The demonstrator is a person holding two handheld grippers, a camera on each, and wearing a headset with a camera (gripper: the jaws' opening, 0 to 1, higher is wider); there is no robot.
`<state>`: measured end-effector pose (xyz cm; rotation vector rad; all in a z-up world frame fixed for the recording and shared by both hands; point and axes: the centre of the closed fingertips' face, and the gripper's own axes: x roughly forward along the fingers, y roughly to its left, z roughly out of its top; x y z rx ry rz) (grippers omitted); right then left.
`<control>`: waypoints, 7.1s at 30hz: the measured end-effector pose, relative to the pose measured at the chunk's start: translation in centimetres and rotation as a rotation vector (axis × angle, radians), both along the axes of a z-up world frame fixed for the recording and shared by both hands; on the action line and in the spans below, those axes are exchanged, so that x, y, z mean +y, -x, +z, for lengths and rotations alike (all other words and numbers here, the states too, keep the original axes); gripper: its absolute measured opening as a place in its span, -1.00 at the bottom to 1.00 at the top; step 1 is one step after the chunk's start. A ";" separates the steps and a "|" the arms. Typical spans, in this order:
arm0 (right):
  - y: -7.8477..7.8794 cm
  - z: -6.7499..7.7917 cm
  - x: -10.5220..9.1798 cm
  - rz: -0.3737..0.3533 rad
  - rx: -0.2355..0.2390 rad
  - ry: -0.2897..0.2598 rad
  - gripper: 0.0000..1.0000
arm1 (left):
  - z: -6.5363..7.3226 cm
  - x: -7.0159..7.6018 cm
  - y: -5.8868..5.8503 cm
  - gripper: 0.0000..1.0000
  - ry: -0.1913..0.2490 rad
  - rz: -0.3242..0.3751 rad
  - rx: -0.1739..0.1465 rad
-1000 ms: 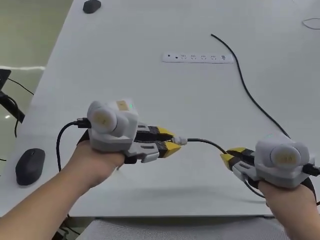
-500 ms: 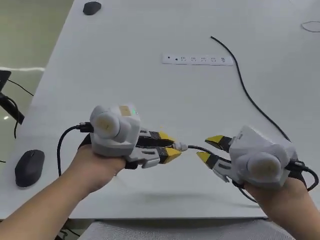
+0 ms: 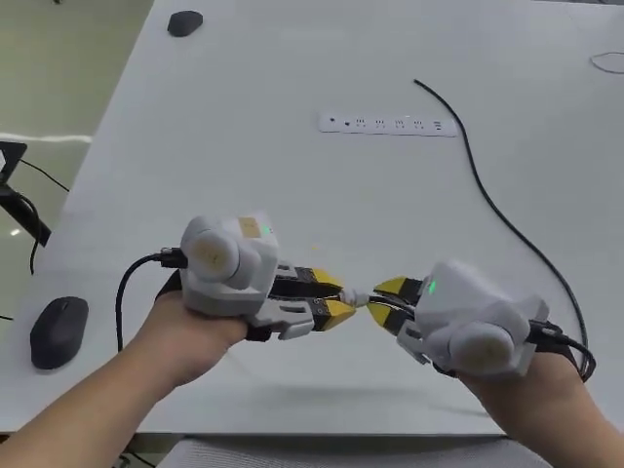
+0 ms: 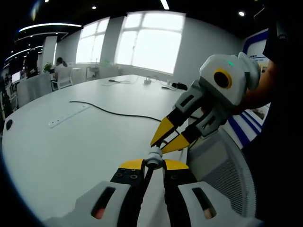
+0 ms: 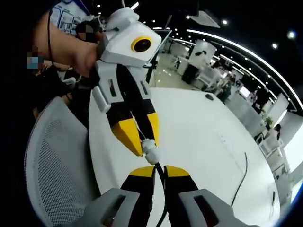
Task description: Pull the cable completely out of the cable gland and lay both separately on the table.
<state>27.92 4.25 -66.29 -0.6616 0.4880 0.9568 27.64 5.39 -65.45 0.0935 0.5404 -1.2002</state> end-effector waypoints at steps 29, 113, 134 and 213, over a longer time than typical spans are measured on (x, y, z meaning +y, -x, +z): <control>-2.5 -2.1 -5.0 -0.334 0.170 -0.149 -1.00 | 0.9 0.1 -1.2 -0.70 0.045 0.025 -0.016; -1.3 0.5 0.1 -0.006 -0.004 -0.060 -0.96 | 1.8 -0.1 -0.8 -0.70 0.064 0.022 -0.034; -2.0 -0.1 -1.6 -0.164 0.080 -0.149 -1.00 | 2.6 0.1 -0.7 -0.70 0.091 0.039 -0.043; -1.2 -0.6 0.9 -0.051 0.034 -0.044 -1.00 | 2.7 1.3 -0.7 -0.70 0.122 0.037 -0.015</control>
